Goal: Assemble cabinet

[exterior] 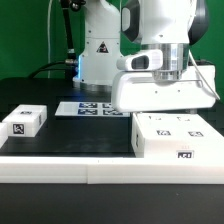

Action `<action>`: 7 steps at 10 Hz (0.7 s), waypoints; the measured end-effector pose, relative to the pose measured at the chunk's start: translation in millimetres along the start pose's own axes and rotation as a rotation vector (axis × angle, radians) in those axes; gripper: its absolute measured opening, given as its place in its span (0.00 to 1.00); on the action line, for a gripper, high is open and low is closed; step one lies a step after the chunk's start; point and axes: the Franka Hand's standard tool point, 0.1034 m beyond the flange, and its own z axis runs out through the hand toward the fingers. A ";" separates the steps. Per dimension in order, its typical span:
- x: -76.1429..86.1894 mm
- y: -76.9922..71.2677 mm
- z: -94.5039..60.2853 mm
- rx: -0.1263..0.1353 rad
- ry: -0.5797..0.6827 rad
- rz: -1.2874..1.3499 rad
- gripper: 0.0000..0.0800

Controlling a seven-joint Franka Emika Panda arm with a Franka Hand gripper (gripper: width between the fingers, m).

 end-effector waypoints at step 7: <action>7.1 11.5 1.3 -0.012 0.036 -0.067 0.25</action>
Offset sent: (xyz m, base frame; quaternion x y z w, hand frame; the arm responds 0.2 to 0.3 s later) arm 0.0170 -0.0085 0.0001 -0.0194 0.0309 -0.0225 0.9991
